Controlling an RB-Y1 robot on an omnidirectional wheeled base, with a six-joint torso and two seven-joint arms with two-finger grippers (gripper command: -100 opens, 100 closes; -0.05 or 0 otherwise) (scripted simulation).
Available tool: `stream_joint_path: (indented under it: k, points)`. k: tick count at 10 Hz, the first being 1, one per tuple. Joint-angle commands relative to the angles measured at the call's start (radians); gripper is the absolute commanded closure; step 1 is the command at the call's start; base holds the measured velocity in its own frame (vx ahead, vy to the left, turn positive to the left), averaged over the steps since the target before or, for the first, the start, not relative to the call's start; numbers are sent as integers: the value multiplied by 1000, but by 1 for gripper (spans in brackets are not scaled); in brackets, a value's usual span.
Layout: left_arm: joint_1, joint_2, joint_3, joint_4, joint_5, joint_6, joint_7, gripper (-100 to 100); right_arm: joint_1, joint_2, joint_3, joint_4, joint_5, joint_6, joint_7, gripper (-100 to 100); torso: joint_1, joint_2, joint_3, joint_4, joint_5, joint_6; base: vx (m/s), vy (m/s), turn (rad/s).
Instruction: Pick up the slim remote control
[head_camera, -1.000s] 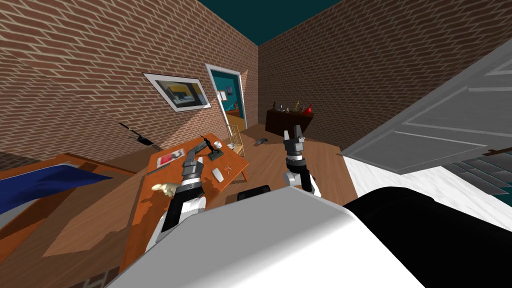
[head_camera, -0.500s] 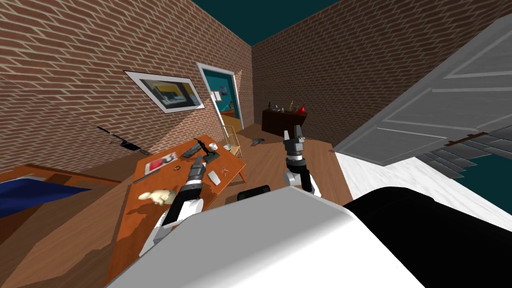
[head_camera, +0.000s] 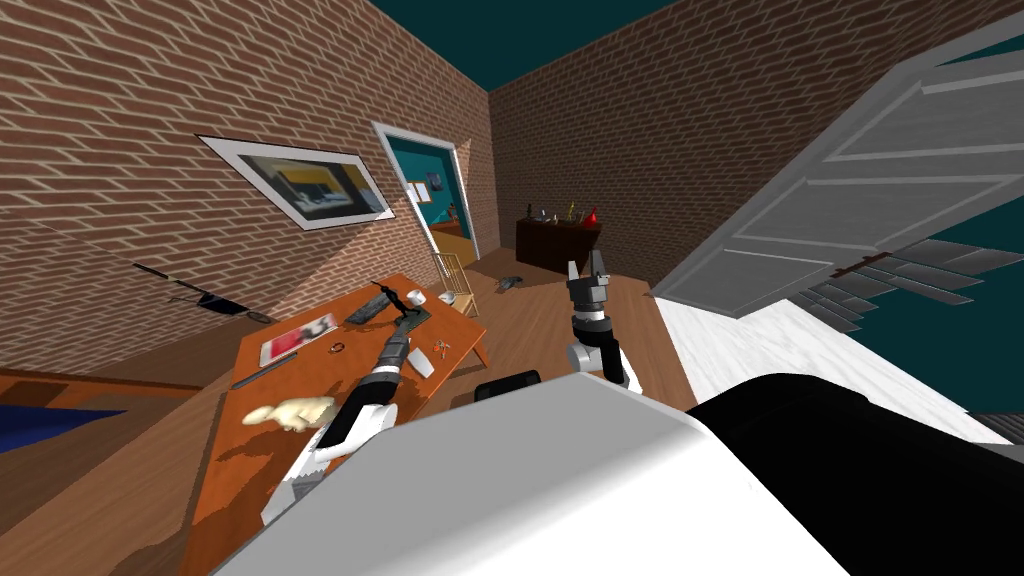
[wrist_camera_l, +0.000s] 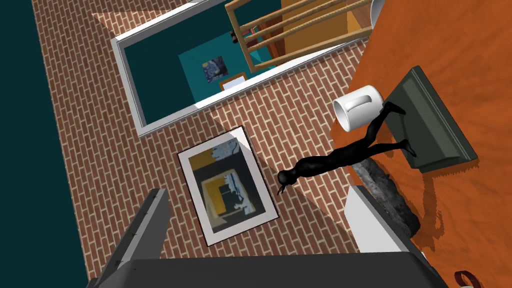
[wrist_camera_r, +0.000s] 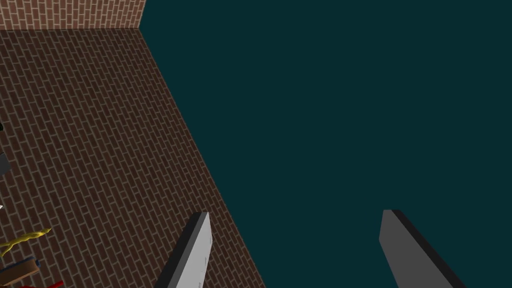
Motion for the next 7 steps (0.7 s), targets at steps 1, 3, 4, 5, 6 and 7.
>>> stream_joint_path:
  k: [1,3,4,5,6,7]
  points:
    - [-12,35,-1,45,19,50,-20,-100,0,0,0,0,0,0,0,0,0,0,0,0,0,0,0,-13,-148]
    - [-16,67,-2,81,38,96,-35,-100,0,0,0,0,0,0,0,0,0,0,0,0,0,0,1,-8,-120]
    - [-22,93,-4,106,57,127,-51,-100,0,0,0,0,0,0,0,0,0,0,0,0,0,1,3,-14,-243]
    - [-22,98,-4,116,57,144,-51,-100,0,0,0,0,0,0,0,0,0,0,0,0,0,1,2,-5,-66]
    - [-27,129,-6,152,77,173,-66,-100,0,0,0,0,0,0,0,0,0,0,0,0,0,0,1,-8,-136]
    - [-27,129,-6,152,77,188,-66,-100,0,0,0,0,0,0,0,0,0,0,0,0,0,0,1,-2,-78]
